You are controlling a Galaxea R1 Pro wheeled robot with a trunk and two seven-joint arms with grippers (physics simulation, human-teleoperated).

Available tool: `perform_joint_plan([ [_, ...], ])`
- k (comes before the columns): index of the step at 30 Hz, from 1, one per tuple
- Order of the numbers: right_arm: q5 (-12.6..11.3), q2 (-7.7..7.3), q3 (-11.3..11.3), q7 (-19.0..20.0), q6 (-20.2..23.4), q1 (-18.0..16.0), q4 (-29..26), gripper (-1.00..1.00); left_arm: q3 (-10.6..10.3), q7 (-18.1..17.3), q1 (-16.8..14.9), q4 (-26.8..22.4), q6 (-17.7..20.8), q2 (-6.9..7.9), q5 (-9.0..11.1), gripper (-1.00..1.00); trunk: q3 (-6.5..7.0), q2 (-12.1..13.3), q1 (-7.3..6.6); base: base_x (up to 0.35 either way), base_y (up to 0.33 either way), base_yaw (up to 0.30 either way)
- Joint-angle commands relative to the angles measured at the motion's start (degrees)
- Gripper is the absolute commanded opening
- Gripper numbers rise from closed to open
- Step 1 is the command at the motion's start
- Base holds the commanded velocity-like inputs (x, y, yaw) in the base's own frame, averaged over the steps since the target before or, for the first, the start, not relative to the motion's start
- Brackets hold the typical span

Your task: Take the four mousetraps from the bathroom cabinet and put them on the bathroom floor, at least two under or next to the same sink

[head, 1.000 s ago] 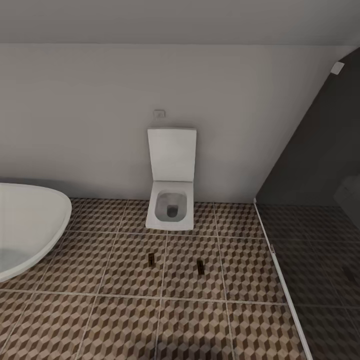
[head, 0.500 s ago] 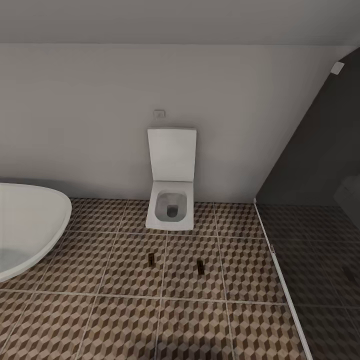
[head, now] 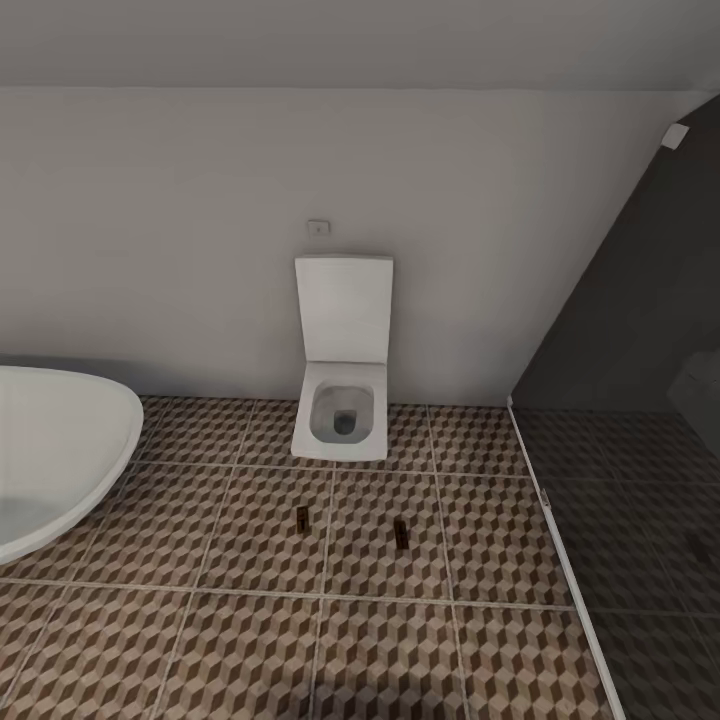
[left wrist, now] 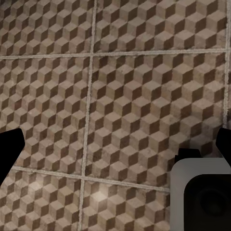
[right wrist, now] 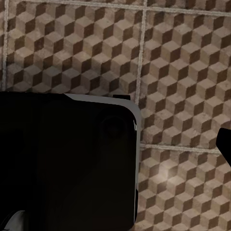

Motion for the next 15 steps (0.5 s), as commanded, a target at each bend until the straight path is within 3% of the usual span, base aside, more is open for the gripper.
perform_joint_plan([
  [1,-0.2,-0.02,0.2,0.2,-0.2,0.0,0.1,1.0,-0.5,0.2,-0.1,0.2,-0.3,-0.03,0.2,1.0,-0.08,-0.1,0.03,0.0,0.0,0.0],
  [15,-0.2,-0.02,0.2,0.2,-0.2,0.0,0.0,1.0,-0.5,0.2,-0.1,0.2,-0.3,-0.06,0.2,1.0,-0.08,-0.1,0.03,0.0,0.0,0.0],
])
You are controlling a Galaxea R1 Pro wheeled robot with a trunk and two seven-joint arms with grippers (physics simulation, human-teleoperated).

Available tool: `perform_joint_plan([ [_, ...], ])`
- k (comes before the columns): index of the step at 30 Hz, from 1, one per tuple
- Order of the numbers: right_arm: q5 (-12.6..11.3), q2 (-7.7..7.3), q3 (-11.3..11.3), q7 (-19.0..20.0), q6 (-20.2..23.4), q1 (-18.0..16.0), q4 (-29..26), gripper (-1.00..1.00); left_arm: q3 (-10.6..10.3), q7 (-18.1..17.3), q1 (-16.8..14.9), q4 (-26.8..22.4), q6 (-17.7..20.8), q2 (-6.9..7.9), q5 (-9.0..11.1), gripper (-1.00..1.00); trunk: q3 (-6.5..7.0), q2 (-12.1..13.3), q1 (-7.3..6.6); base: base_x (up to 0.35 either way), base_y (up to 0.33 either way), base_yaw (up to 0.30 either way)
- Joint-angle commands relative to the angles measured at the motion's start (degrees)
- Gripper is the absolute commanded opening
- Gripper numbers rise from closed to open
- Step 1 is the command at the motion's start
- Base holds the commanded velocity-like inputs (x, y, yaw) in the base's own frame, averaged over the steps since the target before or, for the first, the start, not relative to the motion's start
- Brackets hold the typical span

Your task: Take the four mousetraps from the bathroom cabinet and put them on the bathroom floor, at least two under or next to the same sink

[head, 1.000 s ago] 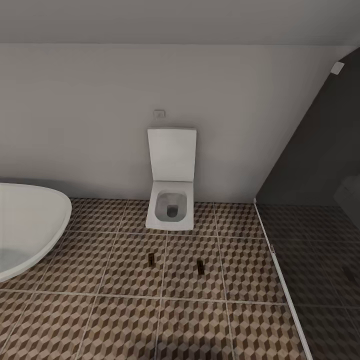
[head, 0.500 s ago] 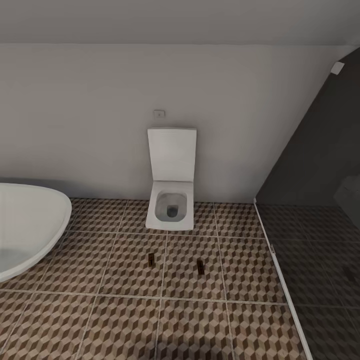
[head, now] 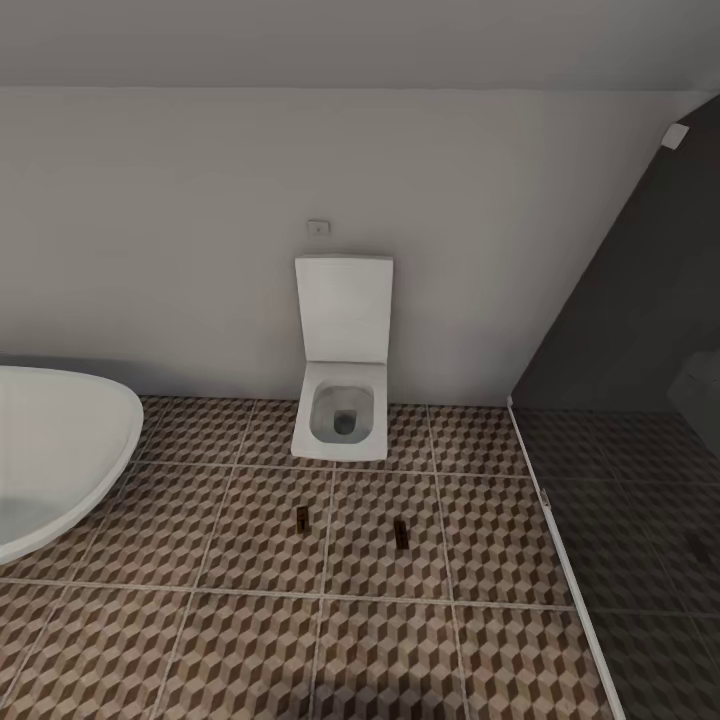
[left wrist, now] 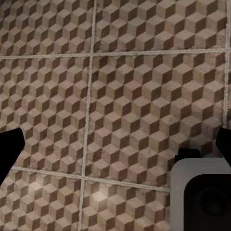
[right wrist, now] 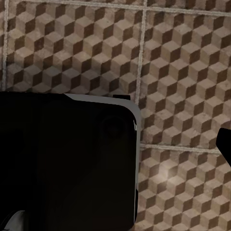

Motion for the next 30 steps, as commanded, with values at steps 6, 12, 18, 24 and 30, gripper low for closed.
perform_joint_plan([
  [6,-0.2,-0.02,0.2,0.2,-0.2,0.0,0.1,1.0,-0.5,0.2,-0.1,0.2,-0.3,-0.01,0.2,1.0,-0.08,-0.1,0.03,0.0,0.0,0.0],
  [12,-0.2,-0.02,0.2,0.2,-0.2,0.0,0.1,1.0,-0.5,0.2,-0.1,0.2,-0.3,0.0,0.2,1.0,-0.08,-0.1,0.03,0.0,0.0,0.0],
  [18,-0.2,-0.02,0.2,0.2,-0.2,0.0,0.1,1.0,-0.5,0.2,-0.1,0.2,-0.3,-0.03,0.2,1.0,-0.08,-0.1,0.03,0.0,0.0,0.0],
  [24,-0.2,-0.02,0.2,0.2,-0.2,0.0,0.1,1.0,-0.5,0.2,-0.1,0.2,-0.3,-0.02,0.2,1.0,-0.08,-0.1,0.03,0.0,0.0,0.0],
  [30,-0.2,-0.02,0.2,0.2,-0.2,0.0,0.1,1.0,-0.5,0.2,-0.1,0.2,-0.3,-0.02,0.2,1.0,-0.08,-0.1,0.03,0.0,0.0,0.0],
])
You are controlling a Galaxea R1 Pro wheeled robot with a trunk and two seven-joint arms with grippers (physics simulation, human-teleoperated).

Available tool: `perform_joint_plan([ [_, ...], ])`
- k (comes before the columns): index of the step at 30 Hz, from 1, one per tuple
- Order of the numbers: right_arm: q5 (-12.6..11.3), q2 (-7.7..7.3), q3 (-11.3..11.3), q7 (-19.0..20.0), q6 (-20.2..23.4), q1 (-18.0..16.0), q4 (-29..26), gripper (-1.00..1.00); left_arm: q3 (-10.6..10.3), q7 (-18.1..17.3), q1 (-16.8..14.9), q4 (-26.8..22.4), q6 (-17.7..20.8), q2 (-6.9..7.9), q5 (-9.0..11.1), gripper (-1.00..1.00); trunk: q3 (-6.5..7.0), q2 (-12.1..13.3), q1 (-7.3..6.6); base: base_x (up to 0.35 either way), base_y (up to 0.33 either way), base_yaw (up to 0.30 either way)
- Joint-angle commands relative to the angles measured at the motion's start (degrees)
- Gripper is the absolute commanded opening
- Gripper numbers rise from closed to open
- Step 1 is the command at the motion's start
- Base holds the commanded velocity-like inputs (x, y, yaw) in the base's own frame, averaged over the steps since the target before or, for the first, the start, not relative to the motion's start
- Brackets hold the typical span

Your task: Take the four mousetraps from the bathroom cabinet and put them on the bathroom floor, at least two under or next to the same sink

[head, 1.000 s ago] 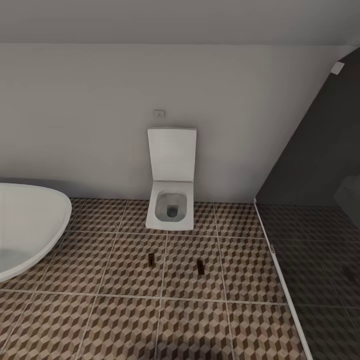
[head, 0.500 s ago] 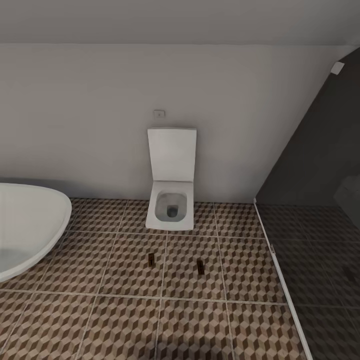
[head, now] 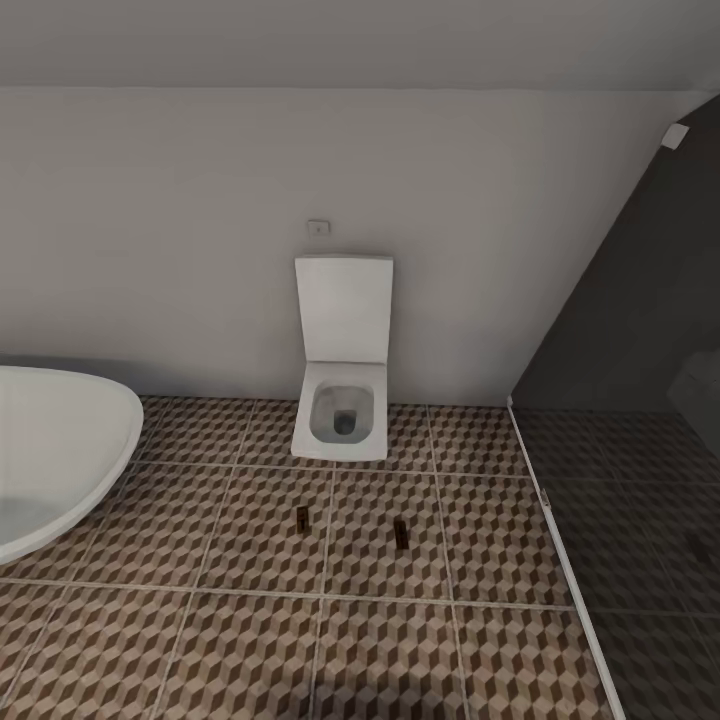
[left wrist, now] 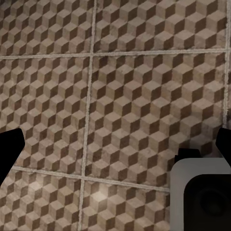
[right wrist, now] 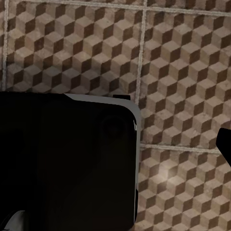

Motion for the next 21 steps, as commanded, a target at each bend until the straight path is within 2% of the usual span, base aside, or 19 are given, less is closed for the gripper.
perform_joint_plan([
  [1,-0.2,-0.02,0.2,0.2,-0.2,0.0,0.1,1.0,-0.5,0.2,-0.1,0.2,-0.3,-0.03,0.2,1.0,-0.08,-0.1,0.03,0.0,0.0,0.0],
  [21,-0.2,-0.02,0.2,0.2,-0.2,0.0,0.1,1.0,-0.5,0.2,-0.1,0.2,-0.3,-0.02,0.2,1.0,-0.08,-0.1,0.03,0.0,0.0,0.0],
])
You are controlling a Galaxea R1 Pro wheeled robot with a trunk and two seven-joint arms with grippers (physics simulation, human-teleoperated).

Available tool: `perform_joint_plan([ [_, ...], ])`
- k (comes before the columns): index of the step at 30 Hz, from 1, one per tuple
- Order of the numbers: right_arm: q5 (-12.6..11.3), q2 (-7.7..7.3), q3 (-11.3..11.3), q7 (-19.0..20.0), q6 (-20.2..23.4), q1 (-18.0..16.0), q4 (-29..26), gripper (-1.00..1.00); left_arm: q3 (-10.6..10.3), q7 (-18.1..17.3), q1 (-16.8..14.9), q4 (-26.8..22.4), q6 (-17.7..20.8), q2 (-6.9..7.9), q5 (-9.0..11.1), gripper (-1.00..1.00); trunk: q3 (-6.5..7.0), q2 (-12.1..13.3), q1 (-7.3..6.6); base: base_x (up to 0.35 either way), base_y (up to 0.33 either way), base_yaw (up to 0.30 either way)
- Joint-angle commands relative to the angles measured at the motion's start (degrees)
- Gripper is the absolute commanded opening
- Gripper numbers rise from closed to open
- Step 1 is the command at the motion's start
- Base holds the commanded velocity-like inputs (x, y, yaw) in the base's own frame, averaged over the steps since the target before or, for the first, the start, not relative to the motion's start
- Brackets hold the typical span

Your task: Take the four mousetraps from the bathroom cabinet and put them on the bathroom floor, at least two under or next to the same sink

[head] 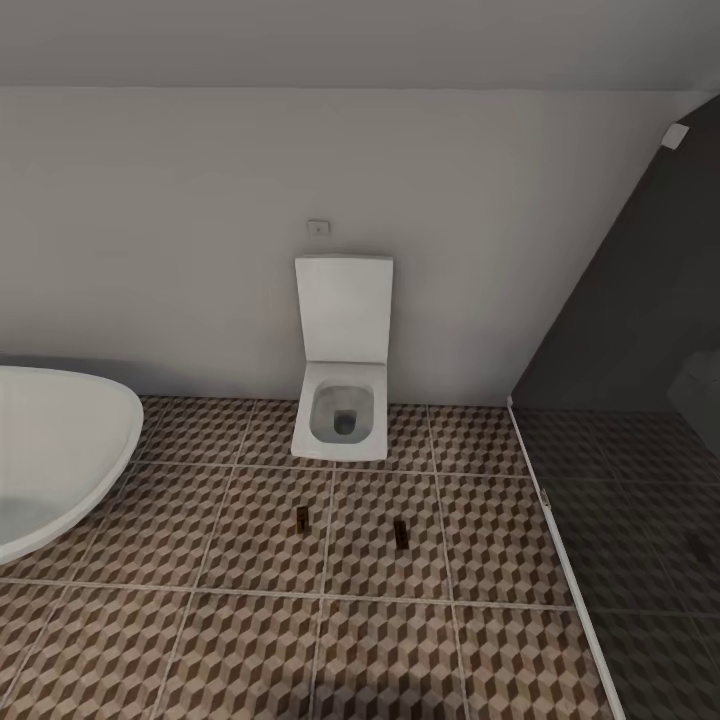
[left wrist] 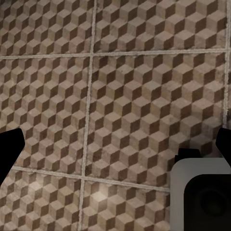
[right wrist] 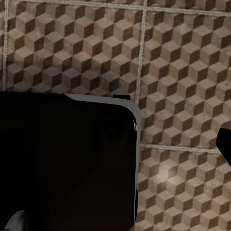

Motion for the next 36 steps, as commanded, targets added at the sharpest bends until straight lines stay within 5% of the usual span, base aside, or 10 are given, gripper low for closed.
perform_joint_plan([
  [1,-0.2,-0.02,0.2,0.2,-0.2,0.0,0.1,1.0,-0.5,0.2,-0.1,0.2,-0.3,-0.03,0.2,1.0,-0.08,-0.1,0.03,0.0,0.0,0.0],
  [36,-0.2,-0.02,0.2,0.2,-0.2,0.0,0.0,1.0,-0.5,0.2,-0.1,0.2,-0.3,-0.02,0.2,1.0,-0.08,-0.1,0.03,0.0,0.0,0.0],
])
